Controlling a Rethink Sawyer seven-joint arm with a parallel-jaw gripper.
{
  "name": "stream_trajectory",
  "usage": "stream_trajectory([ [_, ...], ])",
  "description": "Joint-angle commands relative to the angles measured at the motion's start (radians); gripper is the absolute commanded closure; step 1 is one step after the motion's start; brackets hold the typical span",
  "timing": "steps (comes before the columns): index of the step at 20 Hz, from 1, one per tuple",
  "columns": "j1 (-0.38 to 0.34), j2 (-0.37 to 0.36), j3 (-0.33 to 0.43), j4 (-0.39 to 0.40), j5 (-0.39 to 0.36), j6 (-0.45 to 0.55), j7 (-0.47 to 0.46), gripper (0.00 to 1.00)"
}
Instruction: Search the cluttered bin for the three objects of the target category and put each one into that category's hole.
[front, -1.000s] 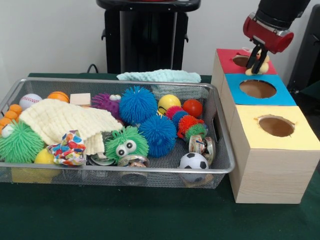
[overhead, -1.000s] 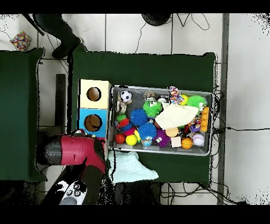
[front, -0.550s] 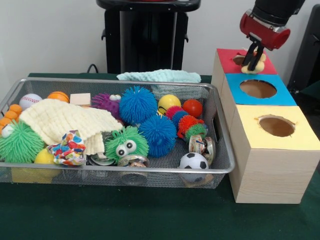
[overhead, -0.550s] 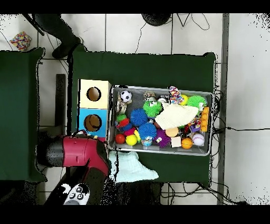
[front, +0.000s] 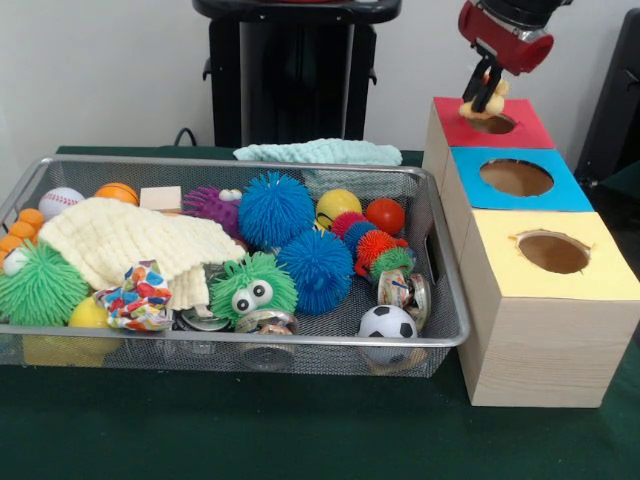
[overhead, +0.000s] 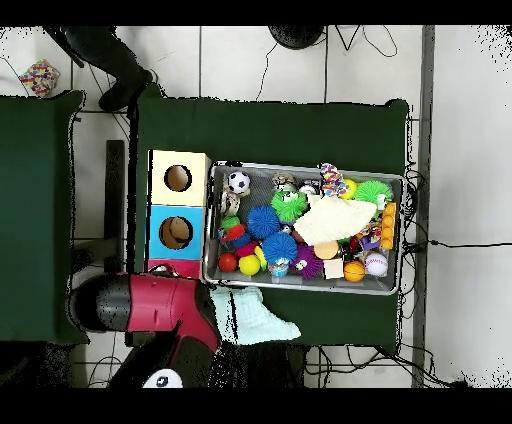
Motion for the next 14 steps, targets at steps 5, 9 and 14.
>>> stream_trajectory([
  [5,-0.021,-0.004,0.088,0.201,0.013,-0.096,0.099,1.0],
  [9,-0.034,0.016,0.173,0.258,0.105,-0.194,0.139,1.0],
  [14,-0.023,0.054,0.221,0.263,0.169,-0.254,0.178,1.0],
])
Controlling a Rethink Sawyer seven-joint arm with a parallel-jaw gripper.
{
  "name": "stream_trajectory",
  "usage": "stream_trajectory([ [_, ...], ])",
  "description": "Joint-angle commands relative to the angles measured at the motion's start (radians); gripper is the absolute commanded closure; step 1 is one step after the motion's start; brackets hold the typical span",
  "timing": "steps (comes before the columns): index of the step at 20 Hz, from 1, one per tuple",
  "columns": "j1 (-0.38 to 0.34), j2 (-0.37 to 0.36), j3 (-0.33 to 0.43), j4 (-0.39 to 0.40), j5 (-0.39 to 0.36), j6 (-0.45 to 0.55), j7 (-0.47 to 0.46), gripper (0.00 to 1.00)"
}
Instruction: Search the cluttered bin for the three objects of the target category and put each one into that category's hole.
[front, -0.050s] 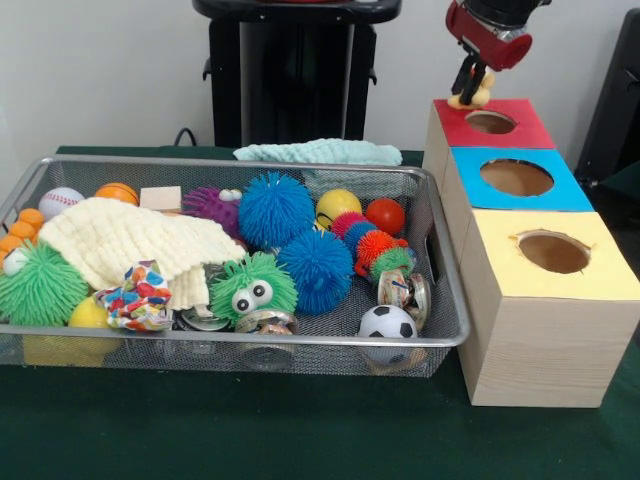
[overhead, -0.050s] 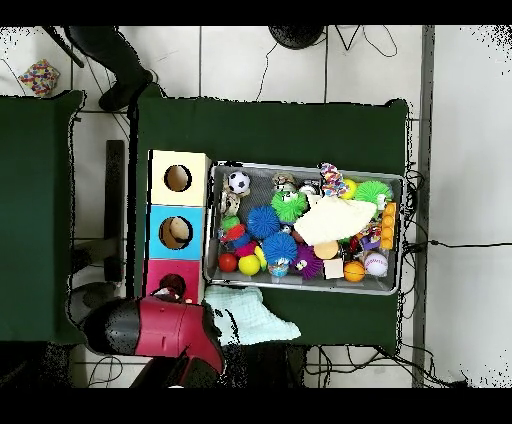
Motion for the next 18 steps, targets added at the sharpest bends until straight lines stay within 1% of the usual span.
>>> stream_trajectory([
  [1,-0.02,0.08,0.181,0.1,0.114,-0.144,0.179,1.0],
  [3,-0.022,0.094,0.19,0.096,0.129,-0.166,0.18,1.0],
  [7,-0.001,0.105,0.181,0.082,0.153,-0.172,0.192,1.0],
  [11,0.006,0.096,0.187,0.082,0.185,-0.174,0.196,1.0],
  [13,0.018,0.098,0.181,0.07,0.193,-0.167,0.205,1.0],
  [18,0.023,0.09,0.187,0.061,0.225,-0.152,0.213,1.0],
])
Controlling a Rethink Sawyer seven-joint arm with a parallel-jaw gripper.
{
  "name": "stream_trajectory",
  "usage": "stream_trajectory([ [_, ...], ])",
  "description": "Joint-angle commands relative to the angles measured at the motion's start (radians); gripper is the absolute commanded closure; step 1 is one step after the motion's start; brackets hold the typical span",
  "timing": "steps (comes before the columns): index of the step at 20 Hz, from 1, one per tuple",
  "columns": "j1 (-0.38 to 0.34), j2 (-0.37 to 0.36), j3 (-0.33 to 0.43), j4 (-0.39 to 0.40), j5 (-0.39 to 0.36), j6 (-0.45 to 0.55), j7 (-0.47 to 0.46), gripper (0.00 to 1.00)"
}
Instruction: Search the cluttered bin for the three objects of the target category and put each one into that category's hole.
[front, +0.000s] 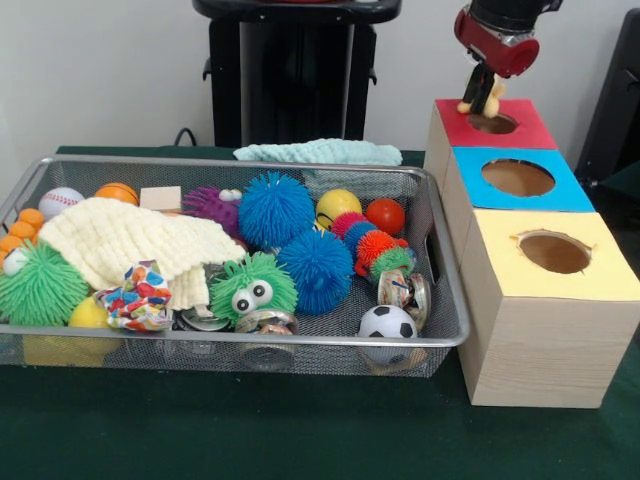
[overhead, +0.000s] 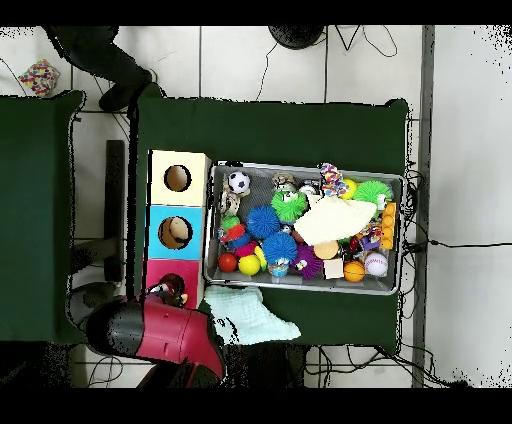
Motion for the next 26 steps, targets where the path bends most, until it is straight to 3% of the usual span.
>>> stream_trajectory([
  [1,0.019,0.089,0.19,0.028,0.121,-0.085,0.214,1.0],
  [6,0.012,0.056,0.225,0.04,0.187,-0.067,0.219,1.0],
  [15,0.065,0.082,0.186,-0.013,0.239,-0.04,0.235,1.0],
  [26,0.092,0.152,0.084,-0.058,0.156,-0.038,0.153,1.0],
])
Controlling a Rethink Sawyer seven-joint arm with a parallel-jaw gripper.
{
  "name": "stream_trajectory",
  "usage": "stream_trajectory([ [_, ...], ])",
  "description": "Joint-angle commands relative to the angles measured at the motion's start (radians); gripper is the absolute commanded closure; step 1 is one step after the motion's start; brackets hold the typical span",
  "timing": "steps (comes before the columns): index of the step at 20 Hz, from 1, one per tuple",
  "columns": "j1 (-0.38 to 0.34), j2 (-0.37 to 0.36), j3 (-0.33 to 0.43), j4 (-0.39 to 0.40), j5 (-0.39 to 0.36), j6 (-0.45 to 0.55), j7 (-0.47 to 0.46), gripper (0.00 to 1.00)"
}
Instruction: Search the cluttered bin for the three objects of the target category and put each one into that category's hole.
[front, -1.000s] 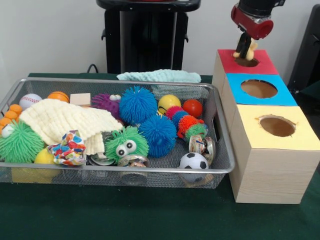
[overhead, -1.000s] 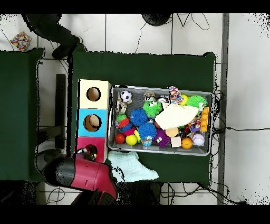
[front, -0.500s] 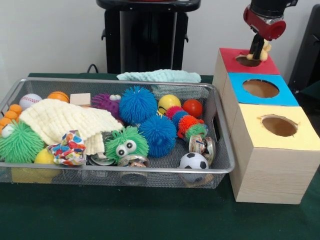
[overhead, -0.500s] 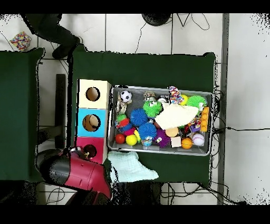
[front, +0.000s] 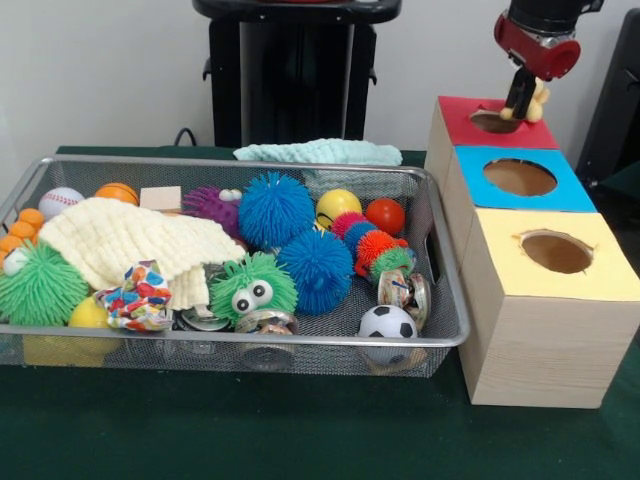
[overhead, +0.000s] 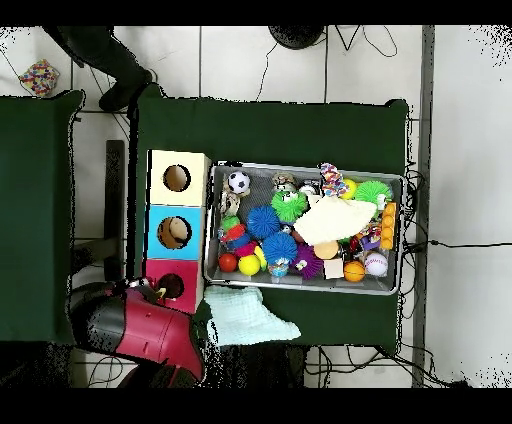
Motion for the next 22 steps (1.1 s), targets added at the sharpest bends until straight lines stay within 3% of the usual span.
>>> stream_trajectory([
  [1,0.027,0.145,0.065,-0.05,-0.026,-0.032,0.15,1.0],
  [22,0.018,0.145,-0.066,-0.071,-0.149,0.002,0.058,1.0],
])
